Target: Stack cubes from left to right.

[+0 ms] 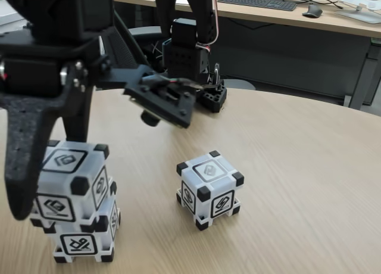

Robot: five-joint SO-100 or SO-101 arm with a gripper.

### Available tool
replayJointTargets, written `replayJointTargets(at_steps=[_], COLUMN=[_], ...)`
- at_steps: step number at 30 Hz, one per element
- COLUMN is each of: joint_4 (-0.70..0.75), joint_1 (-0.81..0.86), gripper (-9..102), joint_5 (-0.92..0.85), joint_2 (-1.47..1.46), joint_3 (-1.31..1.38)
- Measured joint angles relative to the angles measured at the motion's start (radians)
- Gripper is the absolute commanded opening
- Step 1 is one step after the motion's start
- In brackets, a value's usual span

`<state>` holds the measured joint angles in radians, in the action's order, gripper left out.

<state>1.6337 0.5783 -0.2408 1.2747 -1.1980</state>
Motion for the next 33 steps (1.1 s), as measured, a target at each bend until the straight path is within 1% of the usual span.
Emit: replayJointTargets(at_steps=[7,9,16,22,27,33], joint_4=[0.003,0.031,0.055,0.058,0.087,0.094], joint_1=[0.011,0.005,-0.094,-0.161,-0.155,-0.19], gripper=[46,45,47,48,49,49], joint_5=[-0.028,-0.06,-0.049,-0.044,-0.055,-0.071], joint_2=[0.0,0.002,0.023,0.054,0.115,0.132], joint_3=[-0.002,-0.031,-0.129,-0.14,-0.146,-0.146])
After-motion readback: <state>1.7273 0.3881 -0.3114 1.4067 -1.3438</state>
